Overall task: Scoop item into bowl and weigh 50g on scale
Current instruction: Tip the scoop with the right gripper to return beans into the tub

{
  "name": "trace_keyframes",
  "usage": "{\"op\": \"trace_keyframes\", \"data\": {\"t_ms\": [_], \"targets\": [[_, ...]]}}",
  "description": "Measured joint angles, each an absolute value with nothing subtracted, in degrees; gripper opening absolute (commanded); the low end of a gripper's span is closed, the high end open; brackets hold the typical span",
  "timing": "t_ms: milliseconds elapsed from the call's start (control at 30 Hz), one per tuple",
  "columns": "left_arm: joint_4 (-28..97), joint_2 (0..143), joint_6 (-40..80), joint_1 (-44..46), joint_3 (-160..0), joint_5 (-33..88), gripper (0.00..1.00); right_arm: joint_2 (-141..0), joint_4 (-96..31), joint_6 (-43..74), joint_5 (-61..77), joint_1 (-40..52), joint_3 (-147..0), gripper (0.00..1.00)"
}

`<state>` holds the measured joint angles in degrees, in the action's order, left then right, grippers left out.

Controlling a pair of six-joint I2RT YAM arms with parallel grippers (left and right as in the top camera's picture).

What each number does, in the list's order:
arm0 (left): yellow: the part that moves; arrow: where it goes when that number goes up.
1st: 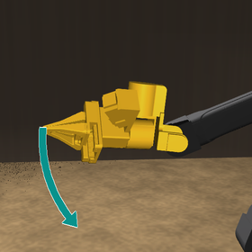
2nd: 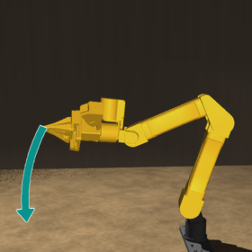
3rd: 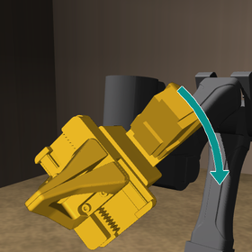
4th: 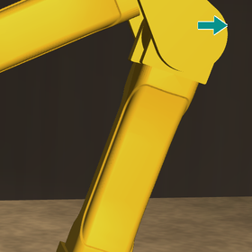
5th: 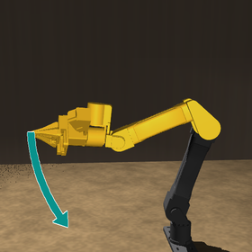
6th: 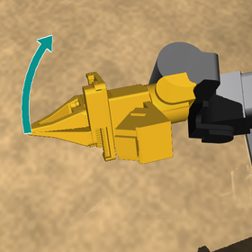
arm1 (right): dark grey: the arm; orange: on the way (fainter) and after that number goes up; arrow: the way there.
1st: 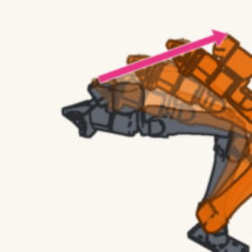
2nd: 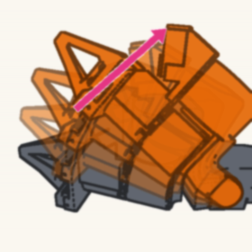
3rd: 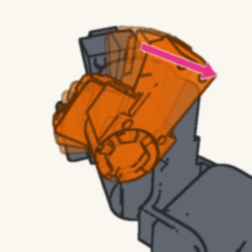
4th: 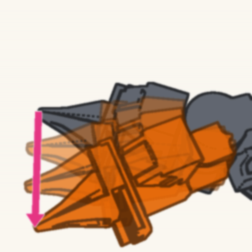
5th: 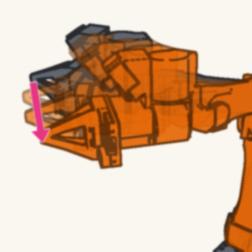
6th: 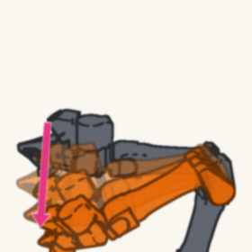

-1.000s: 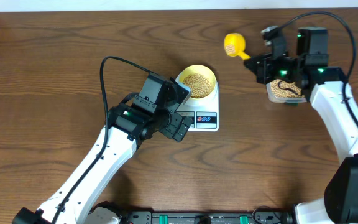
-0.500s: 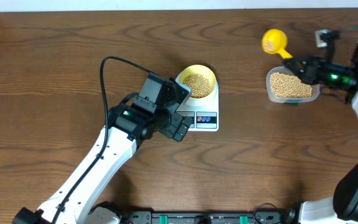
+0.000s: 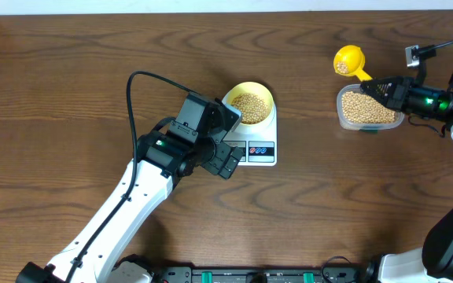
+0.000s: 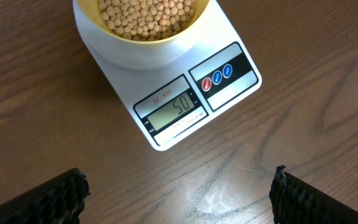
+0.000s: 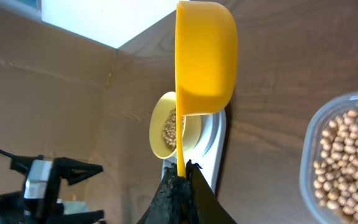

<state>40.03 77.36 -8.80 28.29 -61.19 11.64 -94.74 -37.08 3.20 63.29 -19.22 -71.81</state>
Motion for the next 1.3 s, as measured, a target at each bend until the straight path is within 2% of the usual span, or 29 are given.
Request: {"op": "trace_keyframes", "data": {"t_ms": [800,1300], "targets": [[40.03,77.36,-8.80,28.29,-61.19,11.62,0.96,-94.74,-44.80,15.77,61.91,-19.27,-71.81,0.01],[40.03,77.36,-8.82,28.29,-61.19,11.64,0.96,-94.74,-46.81,17.41,58.76,-20.38,-71.81,0.01]]}}
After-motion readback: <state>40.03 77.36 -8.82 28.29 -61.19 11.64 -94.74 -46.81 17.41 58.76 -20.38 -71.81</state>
